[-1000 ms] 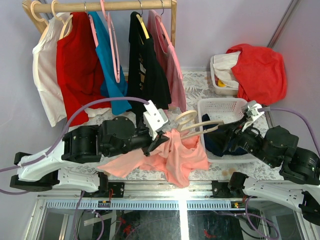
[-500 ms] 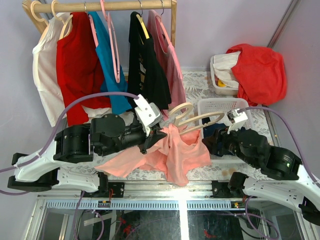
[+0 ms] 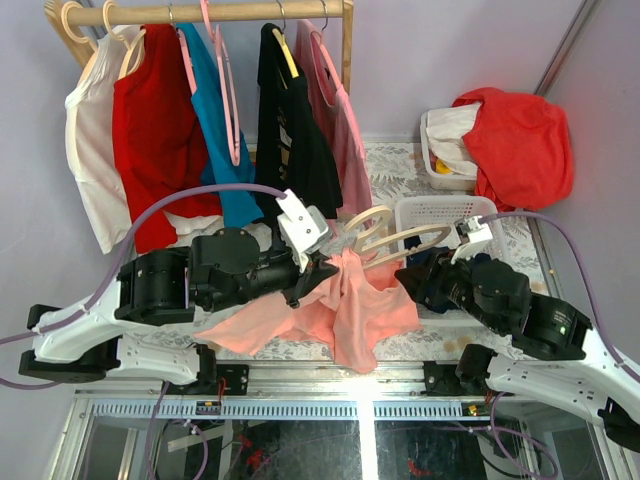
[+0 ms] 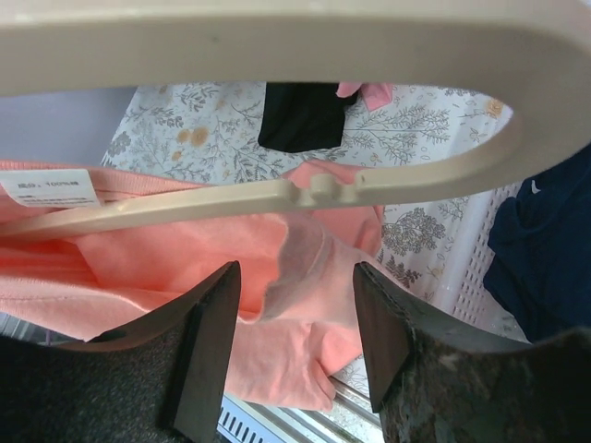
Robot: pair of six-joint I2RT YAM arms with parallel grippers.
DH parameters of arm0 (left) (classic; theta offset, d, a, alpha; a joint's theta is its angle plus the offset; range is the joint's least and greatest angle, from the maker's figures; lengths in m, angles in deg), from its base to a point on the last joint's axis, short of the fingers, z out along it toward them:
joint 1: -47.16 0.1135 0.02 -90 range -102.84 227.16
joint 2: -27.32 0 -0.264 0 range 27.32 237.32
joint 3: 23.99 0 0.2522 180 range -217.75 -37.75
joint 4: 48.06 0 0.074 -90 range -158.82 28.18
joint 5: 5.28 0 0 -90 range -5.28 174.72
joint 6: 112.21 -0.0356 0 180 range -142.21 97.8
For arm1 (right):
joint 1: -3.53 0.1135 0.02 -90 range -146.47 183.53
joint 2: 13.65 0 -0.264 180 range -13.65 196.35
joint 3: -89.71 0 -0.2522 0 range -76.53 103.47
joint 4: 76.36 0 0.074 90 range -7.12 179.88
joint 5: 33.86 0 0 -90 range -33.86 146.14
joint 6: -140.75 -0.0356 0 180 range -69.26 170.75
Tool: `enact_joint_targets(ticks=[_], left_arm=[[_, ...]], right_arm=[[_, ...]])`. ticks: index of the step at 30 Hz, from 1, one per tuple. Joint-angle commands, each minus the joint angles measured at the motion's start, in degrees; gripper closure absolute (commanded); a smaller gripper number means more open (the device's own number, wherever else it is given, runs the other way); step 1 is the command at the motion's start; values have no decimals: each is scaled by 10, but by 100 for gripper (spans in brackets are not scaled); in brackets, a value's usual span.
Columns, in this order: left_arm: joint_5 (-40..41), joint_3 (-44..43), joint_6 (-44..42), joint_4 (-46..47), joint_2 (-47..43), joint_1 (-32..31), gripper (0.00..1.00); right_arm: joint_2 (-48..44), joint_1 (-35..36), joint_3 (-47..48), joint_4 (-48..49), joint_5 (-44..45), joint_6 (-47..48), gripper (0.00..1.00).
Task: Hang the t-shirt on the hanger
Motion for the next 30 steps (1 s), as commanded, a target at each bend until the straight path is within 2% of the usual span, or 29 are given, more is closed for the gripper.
enact_joint_targets(ticks=[1, 16, 21, 26, 30], left_arm=[[12, -20, 4, 64, 3, 4, 100], [21, -16, 3, 67, 8, 4, 100], [26, -9, 4, 72, 7, 5, 100], [23, -11, 8, 69, 7, 4, 100], [16, -7, 15, 59, 1, 4, 100]], right_arm=[[21, 0, 3, 38, 24, -17, 43], [42, 0, -11, 27, 35, -18, 59], [46, 0, -19, 39, 29, -16, 70], [50, 0, -24, 43, 36, -17, 99], [28, 0, -12, 3, 98, -13, 100]])
